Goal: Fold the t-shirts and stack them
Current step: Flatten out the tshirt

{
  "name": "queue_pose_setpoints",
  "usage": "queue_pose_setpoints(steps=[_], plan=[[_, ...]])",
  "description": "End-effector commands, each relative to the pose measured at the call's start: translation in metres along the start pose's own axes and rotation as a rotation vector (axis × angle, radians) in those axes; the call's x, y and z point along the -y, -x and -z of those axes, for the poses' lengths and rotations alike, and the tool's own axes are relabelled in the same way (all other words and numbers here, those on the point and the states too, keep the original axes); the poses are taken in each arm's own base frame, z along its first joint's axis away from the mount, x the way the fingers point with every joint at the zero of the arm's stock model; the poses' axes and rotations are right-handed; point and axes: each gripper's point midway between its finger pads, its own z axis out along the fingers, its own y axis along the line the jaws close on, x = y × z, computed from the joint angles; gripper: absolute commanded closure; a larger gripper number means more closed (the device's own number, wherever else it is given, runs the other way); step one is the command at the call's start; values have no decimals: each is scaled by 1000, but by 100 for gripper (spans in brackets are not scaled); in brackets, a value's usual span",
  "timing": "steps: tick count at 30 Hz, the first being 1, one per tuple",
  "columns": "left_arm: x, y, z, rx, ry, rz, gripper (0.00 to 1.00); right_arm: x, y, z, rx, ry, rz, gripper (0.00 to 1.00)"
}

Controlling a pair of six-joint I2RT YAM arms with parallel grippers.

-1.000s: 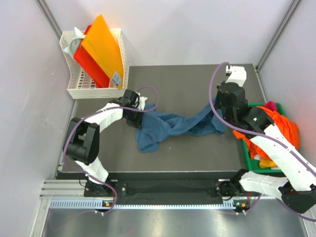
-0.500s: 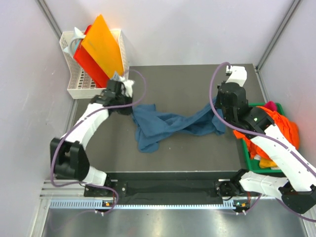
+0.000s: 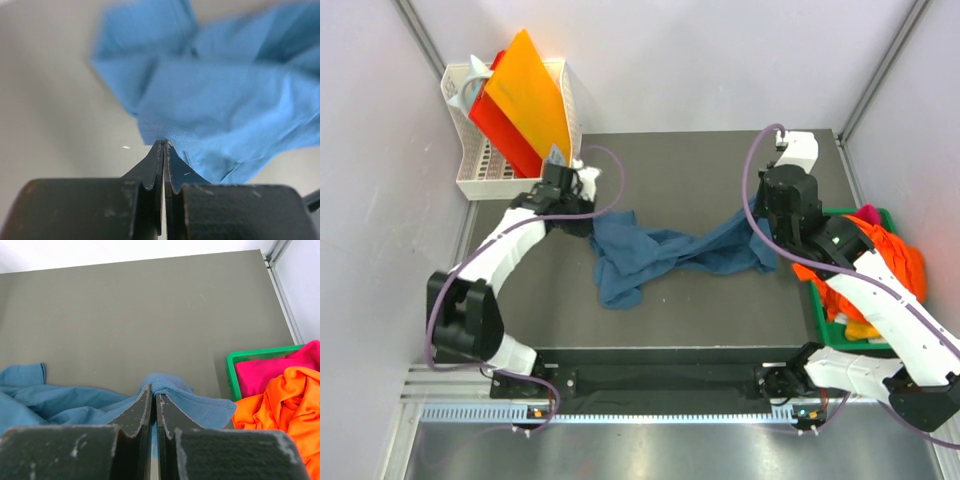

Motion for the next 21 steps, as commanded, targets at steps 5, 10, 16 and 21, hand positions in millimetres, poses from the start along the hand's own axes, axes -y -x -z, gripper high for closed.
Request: queue_pose_setpoints(steps=[5,10,16,21], plan=[[59,-54,-57,-213,-122,-132,100,-1,10,-4,34,1,-15,100],[65,-53,-74,-271,-119,-102,100,5,14,-3,38,-13,-8,100],[61,-28,-52,-148,-92,-122,59,9,12,-2,37,-17,-9,100],[63,-19,-32,-96,-95,-127,43,7,8,-4,28,-8,-15,100]])
